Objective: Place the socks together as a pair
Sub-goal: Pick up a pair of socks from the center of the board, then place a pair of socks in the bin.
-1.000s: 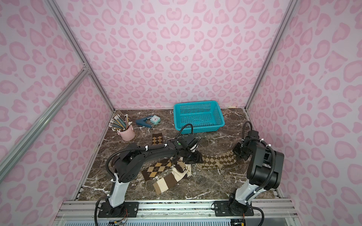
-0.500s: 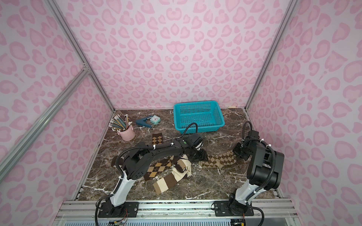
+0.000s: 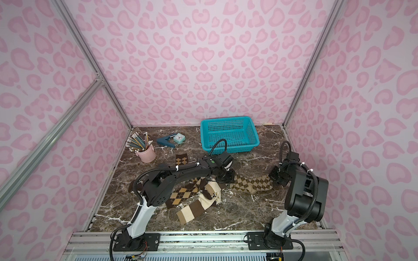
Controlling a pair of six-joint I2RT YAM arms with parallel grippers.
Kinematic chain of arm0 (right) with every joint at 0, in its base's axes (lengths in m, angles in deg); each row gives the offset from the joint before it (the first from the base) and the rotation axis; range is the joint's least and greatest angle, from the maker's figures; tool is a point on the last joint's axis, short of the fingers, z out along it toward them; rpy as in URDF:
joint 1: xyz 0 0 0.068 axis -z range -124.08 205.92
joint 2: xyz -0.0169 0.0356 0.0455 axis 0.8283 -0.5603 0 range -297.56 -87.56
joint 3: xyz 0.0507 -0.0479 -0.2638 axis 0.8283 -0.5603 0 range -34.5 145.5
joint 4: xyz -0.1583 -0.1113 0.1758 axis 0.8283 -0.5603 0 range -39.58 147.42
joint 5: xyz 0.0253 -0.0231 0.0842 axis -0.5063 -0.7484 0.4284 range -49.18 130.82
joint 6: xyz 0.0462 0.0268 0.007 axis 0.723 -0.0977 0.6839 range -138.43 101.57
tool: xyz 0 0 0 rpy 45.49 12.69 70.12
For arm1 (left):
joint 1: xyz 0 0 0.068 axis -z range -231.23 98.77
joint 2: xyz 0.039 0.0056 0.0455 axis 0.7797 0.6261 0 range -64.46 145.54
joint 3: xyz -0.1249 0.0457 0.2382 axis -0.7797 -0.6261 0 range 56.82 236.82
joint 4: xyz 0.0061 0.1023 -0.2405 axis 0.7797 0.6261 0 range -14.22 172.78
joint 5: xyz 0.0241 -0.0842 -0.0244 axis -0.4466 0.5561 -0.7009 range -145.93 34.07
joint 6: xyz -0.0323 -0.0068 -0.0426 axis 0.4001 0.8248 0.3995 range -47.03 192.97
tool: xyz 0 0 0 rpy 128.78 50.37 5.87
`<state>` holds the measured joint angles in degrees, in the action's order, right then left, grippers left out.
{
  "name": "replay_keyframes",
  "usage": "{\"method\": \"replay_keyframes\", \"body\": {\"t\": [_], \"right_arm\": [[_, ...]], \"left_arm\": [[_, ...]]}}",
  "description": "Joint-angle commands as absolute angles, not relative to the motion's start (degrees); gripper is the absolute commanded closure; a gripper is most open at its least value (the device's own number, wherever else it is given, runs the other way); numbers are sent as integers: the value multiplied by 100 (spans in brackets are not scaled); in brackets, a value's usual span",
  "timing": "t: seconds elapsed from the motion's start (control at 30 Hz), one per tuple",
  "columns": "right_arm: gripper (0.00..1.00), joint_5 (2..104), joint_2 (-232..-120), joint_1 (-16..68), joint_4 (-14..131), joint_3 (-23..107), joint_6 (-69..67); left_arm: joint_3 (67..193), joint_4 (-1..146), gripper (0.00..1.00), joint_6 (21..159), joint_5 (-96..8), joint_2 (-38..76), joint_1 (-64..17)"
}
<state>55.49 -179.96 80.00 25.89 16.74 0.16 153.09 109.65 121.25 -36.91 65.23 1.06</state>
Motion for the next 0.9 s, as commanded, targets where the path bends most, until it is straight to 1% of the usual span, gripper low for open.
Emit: {"method": "replay_keyframes", "body": {"t": [0.0,0.13,0.27,0.37,0.43,0.57,0.63,0.87], "right_arm": [[99,5642,-17614,7998,2307,1733,78],[100,6039,-17037,7926,2176,1931,213],[100,6301,-16650,7603,2063,2322,455],[100,6620,-16490,7435,2232,2740,809],[100,6838,-16579,7296,2375,3178,1069],[100,7006,-17326,6752,2283,4606,1146],[100,7013,-17913,6477,2254,5426,1179],[100,6925,-19954,5901,2128,7813,1321]], "left_arm": [[15582,10763,96,11902,-3765,6266,84],[15989,10881,96,11810,-3748,6043,6],[16419,11114,96,11687,-3787,5843,-171],[16536,11183,96,11637,-3971,5548,-428],[16550,11152,96,11628,-4026,5377,-711],[16849,11314,96,11445,-4119,5393,-1217],[17142,11393,97,11353,-4143,5541,-1446],[18567,11727,97,11191,-4197,6580,-2065]]}}
